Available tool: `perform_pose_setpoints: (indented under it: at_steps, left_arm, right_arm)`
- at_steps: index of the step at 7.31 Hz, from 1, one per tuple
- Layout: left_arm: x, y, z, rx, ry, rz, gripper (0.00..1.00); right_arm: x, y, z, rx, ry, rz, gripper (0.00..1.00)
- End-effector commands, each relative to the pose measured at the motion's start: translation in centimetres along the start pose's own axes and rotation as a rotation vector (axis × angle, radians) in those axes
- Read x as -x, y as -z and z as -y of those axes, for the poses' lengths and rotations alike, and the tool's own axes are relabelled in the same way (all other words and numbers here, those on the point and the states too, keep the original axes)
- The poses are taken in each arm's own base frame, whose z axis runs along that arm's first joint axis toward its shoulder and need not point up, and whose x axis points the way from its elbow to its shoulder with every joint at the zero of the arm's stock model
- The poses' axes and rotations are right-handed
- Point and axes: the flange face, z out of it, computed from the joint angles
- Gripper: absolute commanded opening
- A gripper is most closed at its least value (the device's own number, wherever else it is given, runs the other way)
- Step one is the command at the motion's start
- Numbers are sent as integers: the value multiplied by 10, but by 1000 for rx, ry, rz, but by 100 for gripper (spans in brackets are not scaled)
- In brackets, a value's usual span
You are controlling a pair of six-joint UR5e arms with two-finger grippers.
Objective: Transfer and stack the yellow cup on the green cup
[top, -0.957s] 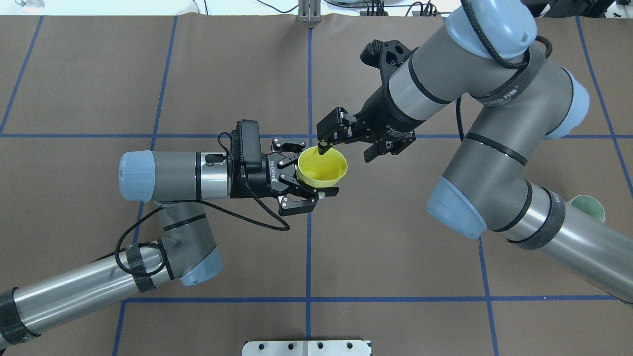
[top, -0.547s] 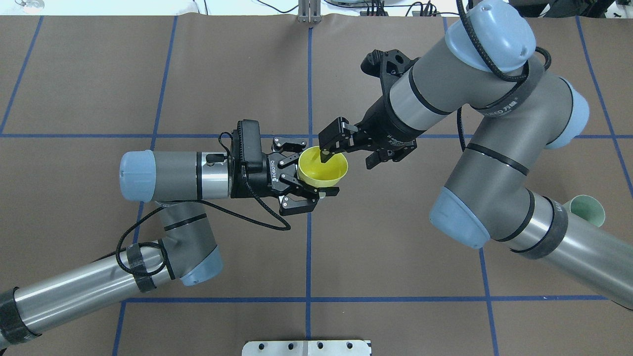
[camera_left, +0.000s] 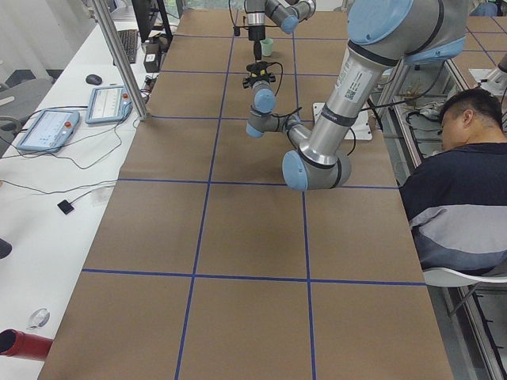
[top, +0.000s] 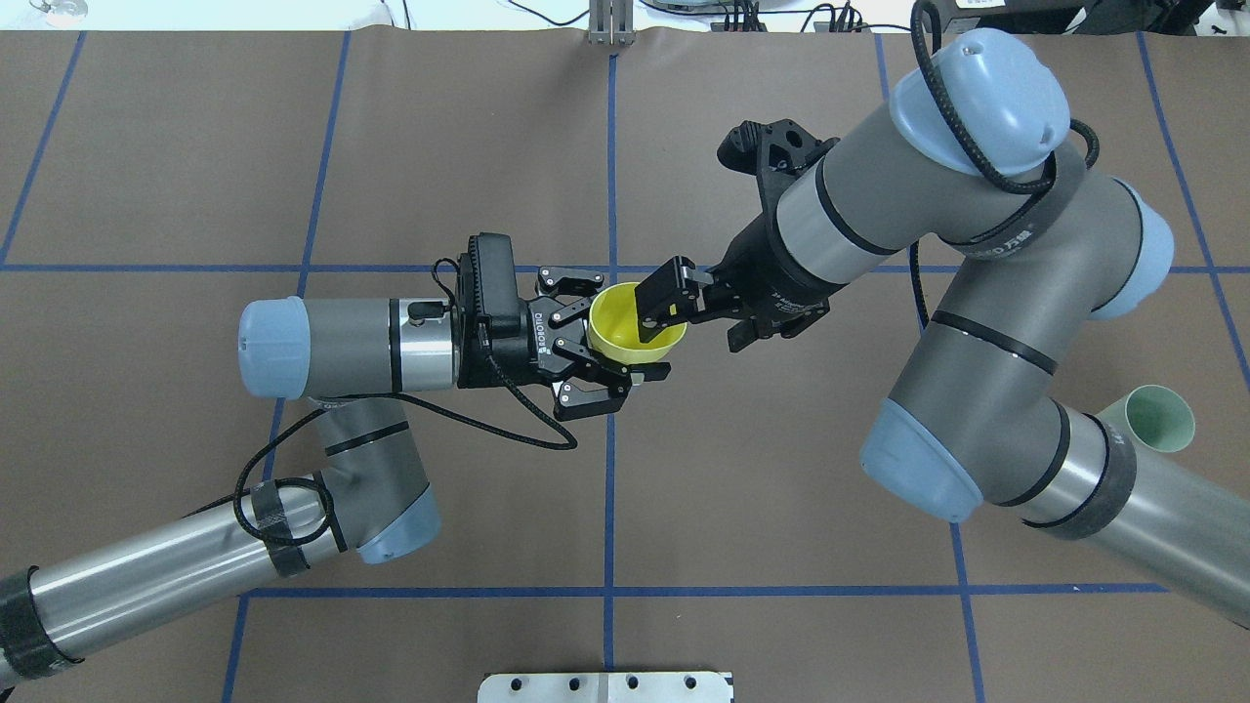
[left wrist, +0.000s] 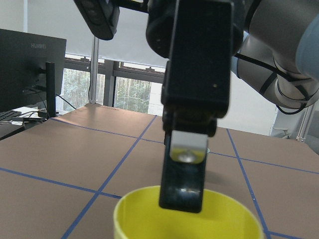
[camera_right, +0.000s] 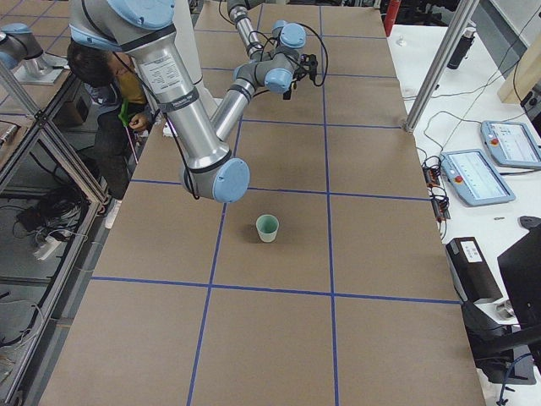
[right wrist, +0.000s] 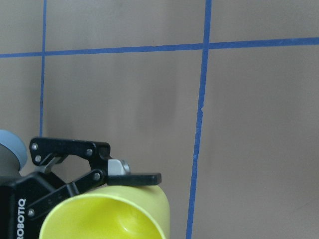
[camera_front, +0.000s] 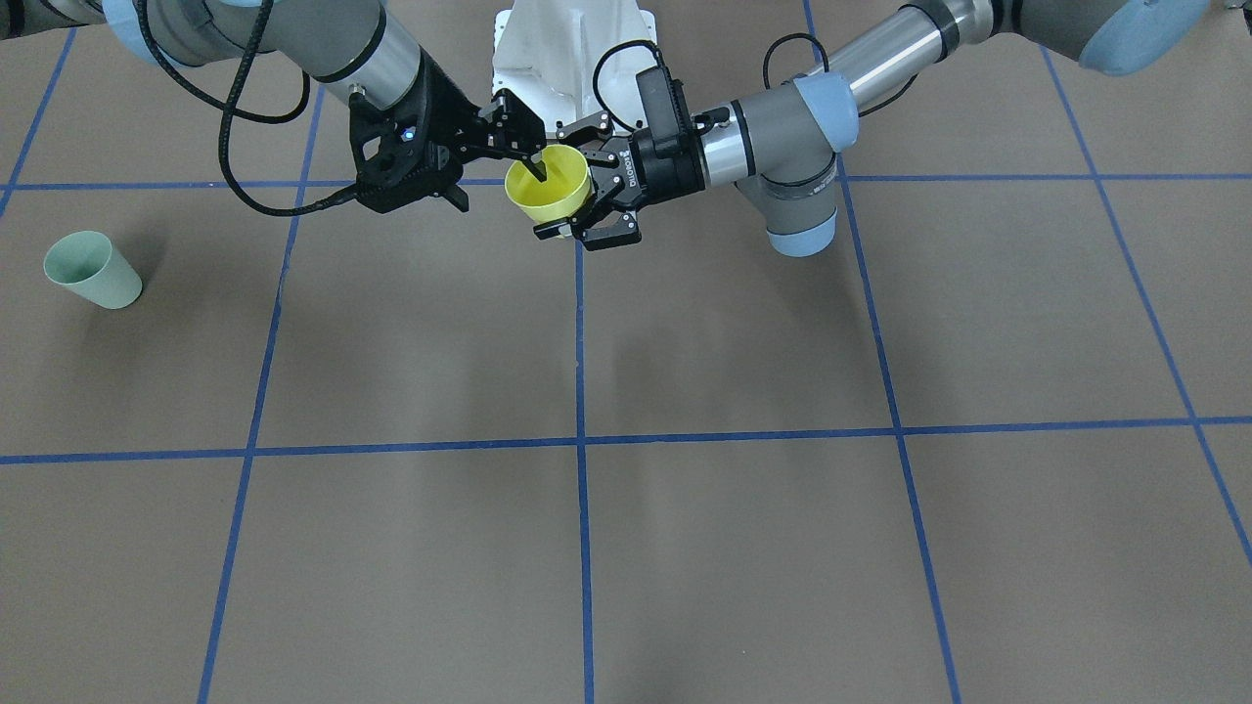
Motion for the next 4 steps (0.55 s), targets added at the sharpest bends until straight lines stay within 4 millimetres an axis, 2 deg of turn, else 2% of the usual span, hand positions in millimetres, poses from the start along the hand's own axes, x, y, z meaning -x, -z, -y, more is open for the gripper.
perform_pose_setpoints:
  at_steps: [1,2,3,4]
  left_arm:
    - [-1,0,0,-1,-1,-1,6]
    - [0,0,-1,1,-1,0,8]
    - [-1,0,-3,4,1,0,13]
    - [-4,-1,-6,6,4,-5,18]
  right_arm:
    - [2,-17,-8,-30,4,-39,98]
    - [2,-16,-8,-34,5,-38,59]
    - [4,-15,-9,-32,7,-34,2]
    - [9,-6,-11,-36,18,-16,0]
